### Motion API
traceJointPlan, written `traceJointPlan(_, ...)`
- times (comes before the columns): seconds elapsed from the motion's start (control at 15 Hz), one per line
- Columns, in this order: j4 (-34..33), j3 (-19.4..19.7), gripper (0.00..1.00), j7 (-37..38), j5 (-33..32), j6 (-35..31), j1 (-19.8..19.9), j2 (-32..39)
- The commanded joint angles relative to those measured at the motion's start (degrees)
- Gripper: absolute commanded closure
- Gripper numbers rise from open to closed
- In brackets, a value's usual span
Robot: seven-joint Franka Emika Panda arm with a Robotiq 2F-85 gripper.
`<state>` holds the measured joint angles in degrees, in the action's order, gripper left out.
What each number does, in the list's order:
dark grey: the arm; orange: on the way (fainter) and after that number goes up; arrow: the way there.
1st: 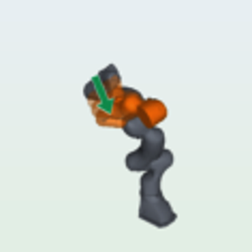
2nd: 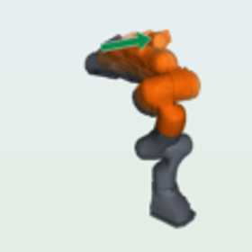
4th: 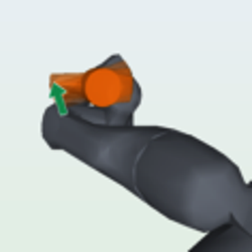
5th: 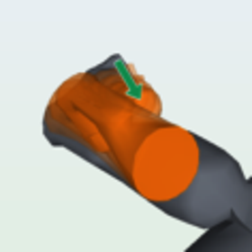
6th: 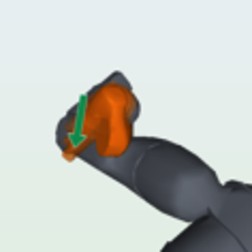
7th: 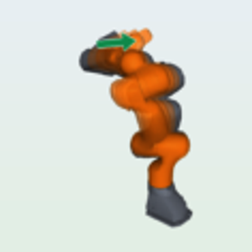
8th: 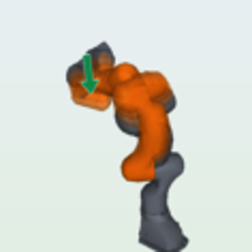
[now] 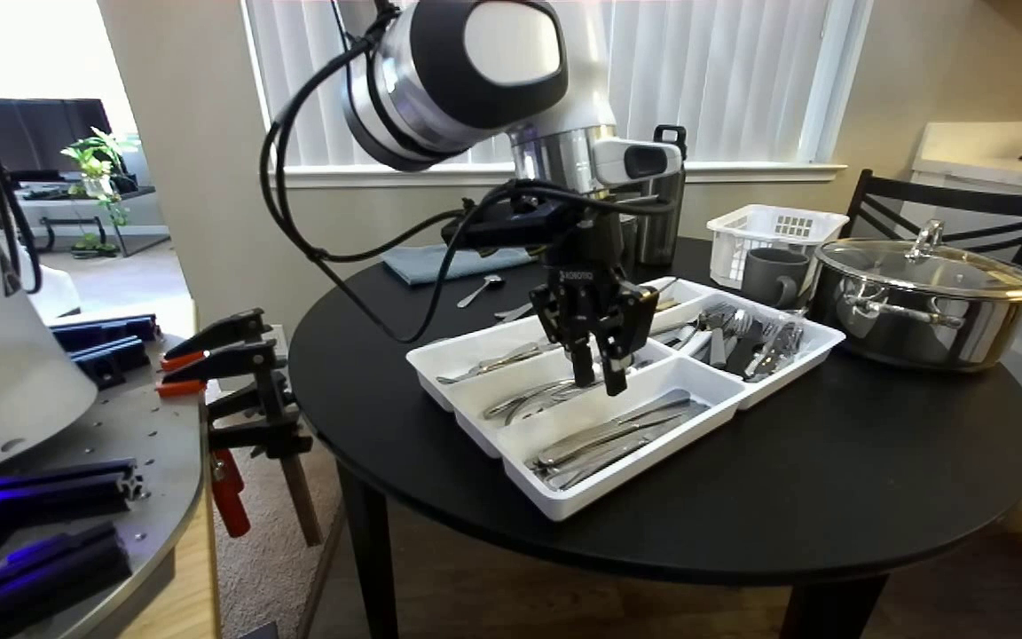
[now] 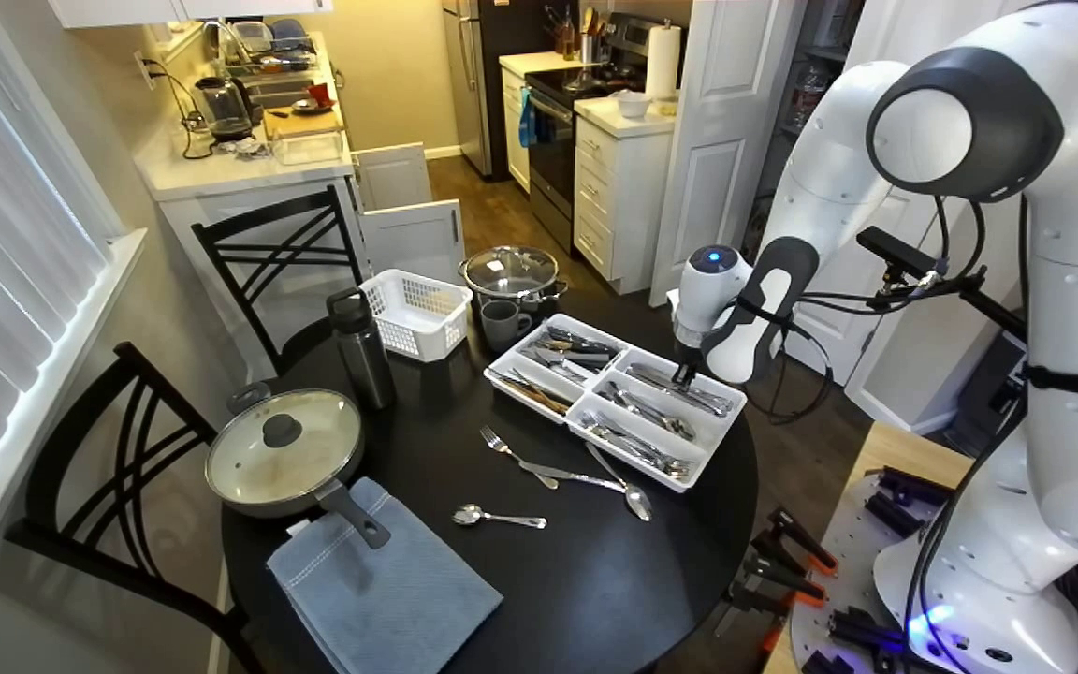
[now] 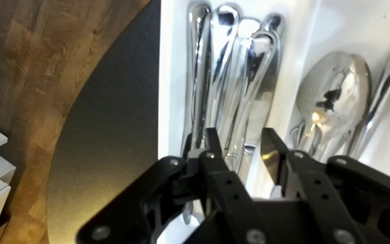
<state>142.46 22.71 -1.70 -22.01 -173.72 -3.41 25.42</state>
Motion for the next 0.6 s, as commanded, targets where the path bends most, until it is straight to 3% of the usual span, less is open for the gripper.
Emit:
traceJointPlan(0.0,1.40,-0.57,0.31,2.04,1.37,-0.21,-4.28,-4.84)
traceJointPlan(0.13,2.21,-5.43,0.18,1.05,3.50,0.41,-3.30,-9.03)
traceJointPlan(0.33,2.51,-18.27,0.02,-2.10,10.30,0.37,0.94,-12.51)
traceJointPlan(0.53,2.27,-32.37,0.00,-10.36,23.43,-0.30,3.68,-10.55)
